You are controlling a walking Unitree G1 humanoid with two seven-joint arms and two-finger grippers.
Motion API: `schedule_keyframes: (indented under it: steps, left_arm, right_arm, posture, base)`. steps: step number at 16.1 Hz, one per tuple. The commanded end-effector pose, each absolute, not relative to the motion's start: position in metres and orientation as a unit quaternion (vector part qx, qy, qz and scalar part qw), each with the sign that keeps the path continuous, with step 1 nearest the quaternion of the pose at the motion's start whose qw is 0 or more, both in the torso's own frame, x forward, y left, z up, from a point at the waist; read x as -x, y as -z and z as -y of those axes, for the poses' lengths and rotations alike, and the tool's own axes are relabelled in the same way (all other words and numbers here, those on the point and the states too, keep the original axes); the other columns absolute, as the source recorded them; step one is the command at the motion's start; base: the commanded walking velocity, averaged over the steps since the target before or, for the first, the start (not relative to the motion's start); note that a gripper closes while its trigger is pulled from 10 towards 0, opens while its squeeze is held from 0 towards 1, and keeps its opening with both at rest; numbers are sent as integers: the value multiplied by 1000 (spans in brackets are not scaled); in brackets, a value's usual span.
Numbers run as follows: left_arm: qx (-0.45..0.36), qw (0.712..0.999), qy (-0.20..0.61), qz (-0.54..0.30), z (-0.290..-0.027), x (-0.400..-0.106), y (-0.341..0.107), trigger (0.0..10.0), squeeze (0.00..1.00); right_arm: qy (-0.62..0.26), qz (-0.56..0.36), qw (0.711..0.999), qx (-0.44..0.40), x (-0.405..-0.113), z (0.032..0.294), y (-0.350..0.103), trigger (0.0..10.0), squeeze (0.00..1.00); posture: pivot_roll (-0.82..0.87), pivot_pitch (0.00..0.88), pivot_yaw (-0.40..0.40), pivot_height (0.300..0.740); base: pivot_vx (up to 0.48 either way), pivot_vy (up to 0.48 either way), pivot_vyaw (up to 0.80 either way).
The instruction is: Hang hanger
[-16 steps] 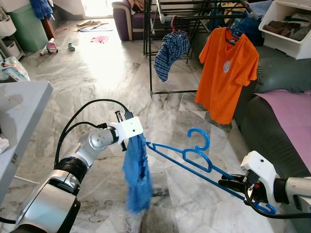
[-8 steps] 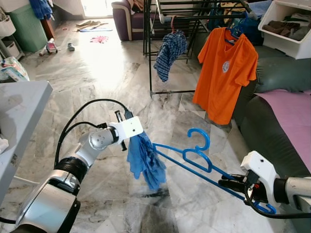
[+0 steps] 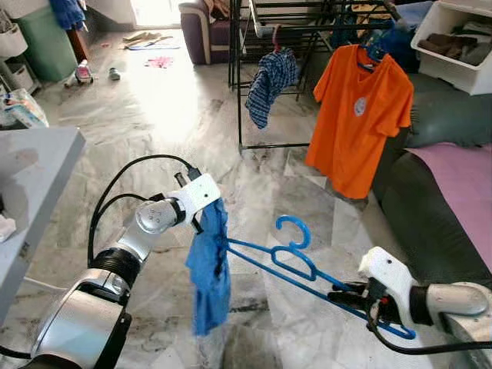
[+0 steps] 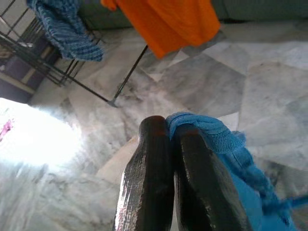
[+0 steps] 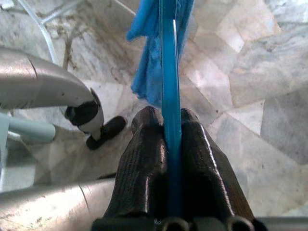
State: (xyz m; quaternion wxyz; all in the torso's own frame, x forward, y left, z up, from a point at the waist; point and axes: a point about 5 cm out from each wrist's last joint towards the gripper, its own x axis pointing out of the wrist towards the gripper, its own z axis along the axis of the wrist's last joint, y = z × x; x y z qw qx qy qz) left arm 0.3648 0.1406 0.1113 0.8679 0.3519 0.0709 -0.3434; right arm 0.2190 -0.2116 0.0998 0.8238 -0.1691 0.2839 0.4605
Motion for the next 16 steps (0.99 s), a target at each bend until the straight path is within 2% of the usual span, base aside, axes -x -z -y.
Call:
schedule_keyframes:
  steps: [1,5,10,14,16]
  left_arm:
    - [-349,868,349,-53,-137,-368,-121,10000,0]
    - [-345,863,365,-51,-138,-366,-124,10000,0]
    - [-339,859,381,-41,-139,-364,-128,10000,0]
    - [-317,851,419,-7,-127,-360,-137,10000,0]
    - [-247,858,450,-2,-114,-352,-140,10000,0]
  right_arm:
    - [-459,-275,826,179,-222,211,-101,10000,0]
    - [-429,-253,843,204,-234,216,-102,10000,0]
    - [-416,-237,851,217,-241,215,-101,10000,0]
    - [-393,-223,864,224,-248,218,-100,10000,0]
    - [-361,-209,883,217,-256,217,-94,10000,0]
  posture:
    - [-80,35,4,740]
    - [-76,35,6,740]
    - [-72,37,6,740]
    - [-69,38,7,740]
    - [-68,39,7,740]
  base:
    - [0,0,0]
    - [0,0,0]
    - [0,0,0]
    - [0,0,0]
    - [0,0,0]
